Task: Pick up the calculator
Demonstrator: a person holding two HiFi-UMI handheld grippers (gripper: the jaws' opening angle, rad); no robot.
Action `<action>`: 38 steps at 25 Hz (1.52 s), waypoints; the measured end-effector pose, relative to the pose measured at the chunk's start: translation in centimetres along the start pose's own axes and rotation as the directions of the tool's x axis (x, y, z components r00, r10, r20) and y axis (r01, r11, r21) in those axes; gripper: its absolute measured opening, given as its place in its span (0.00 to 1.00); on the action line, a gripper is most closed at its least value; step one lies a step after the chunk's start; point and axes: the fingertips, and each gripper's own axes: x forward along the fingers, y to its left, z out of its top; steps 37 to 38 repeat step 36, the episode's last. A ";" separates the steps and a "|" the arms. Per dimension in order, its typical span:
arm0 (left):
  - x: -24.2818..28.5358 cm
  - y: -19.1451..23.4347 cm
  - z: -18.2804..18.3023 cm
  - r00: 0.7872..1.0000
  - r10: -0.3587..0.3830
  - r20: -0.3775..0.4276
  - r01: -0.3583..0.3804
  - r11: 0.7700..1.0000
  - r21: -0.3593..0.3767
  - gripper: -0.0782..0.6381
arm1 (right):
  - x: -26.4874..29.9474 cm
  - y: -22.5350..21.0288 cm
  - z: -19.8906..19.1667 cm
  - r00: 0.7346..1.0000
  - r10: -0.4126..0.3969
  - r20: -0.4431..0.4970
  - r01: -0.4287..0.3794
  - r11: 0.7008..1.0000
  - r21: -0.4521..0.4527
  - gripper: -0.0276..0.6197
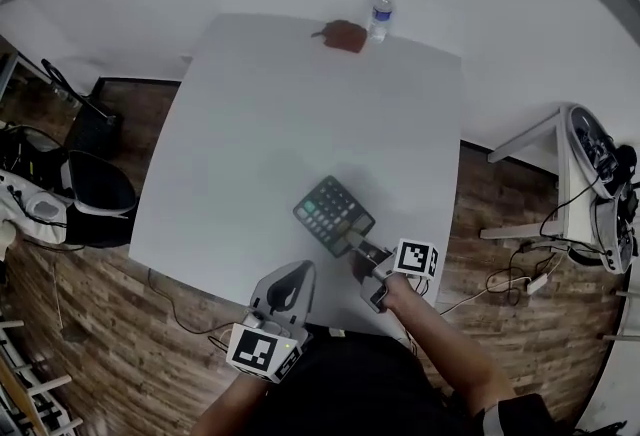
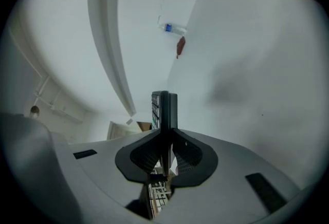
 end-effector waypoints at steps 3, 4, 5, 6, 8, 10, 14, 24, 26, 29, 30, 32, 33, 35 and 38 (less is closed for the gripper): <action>0.2 -1.2 1.4 1.000 -0.014 0.012 0.014 1.000 0.021 0.11 | -1.5 4.0 0.4 0.999 0.052 0.005 -0.052 0.997 -0.056 0.14; 0.3 -1.6 2.1 1.000 -0.021 0.020 0.020 0.999 0.030 0.11 | -1.9 5.3 0.6 0.998 0.063 0.010 -0.062 0.995 -0.079 0.14; 0.5 -1.9 2.8 0.999 -0.029 0.032 0.028 0.999 0.042 0.11 | -2.3 6.5 1.0 0.997 0.073 0.016 -0.071 0.992 -0.102 0.14; 0.7 -2.2 3.6 0.998 -0.038 0.045 0.035 0.998 0.055 0.11 | -2.7 7.7 1.3 0.996 0.086 0.024 -0.082 0.989 -0.123 0.14; 0.7 -2.9 4.9 0.996 -0.053 0.070 0.048 0.995 0.082 0.11 | -3.7 10.0 1.5 0.992 0.120 0.035 -0.114 0.981 -0.156 0.14; 0.4 -3.6 6.0 0.994 -0.066 0.092 0.057 0.994 0.098 0.11 | -4.9 11.8 1.3 0.989 0.138 0.044 -0.128 0.975 -0.180 0.14; 0.2 -4.9 7.8 0.987 -0.095 0.130 0.080 0.990 0.113 0.11 | -7.2 15.0 1.5 0.980 0.187 0.068 -0.168 0.961 -0.219 0.14; 1.1 -6.6 10.7 0.972 -0.157 0.176 0.129 0.979 0.159 0.11 | -9.5 21.4 2.5 0.947 0.305 0.102 -0.254 0.904 -0.345 0.14; 1.1 -6.8 10.9 0.970 -0.165 0.179 0.136 0.976 0.168 0.11 | -9.5 21.8 2.4 0.945 0.311 0.100 -0.260 0.901 -0.348 0.14; 1.1 -7.0 10.8 0.970 -0.169 0.177 0.137 0.974 0.178 0.11 | -9.3 21.8 2.1 0.946 0.311 0.094 -0.262 0.901 -0.345 0.14; 1.1 -7.0 10.7 0.970 -0.168 0.175 0.137 0.974 0.179 0.11 | -9.3 21.7 2.1 0.947 0.309 0.092 -0.260 0.902 -0.344 0.14; 1.1 -7.0 10.7 0.970 -0.168 0.173 0.136 0.974 0.180 0.11 | -9.3 21.5 2.1 0.949 0.303 0.091 -0.255 0.903 -0.345 0.14; 1.1 -7.0 10.7 0.971 -0.167 0.173 0.136 0.974 0.180 0.11 | -9.3 21.5 2.2 0.949 0.302 0.092 -0.254 0.903 -0.348 0.14; 1.1 -6.9 10.8 0.970 -0.166 0.175 0.134 0.974 0.182 0.11 | -9.3 21.6 2.2 0.949 0.303 0.092 -0.253 0.900 -0.355 0.14; 1.1 -6.9 10.8 0.970 -0.165 0.176 0.133 0.974 0.183 0.11 | -9.3 21.7 2.3 0.949 0.303 0.093 -0.252 0.899 -0.358 0.14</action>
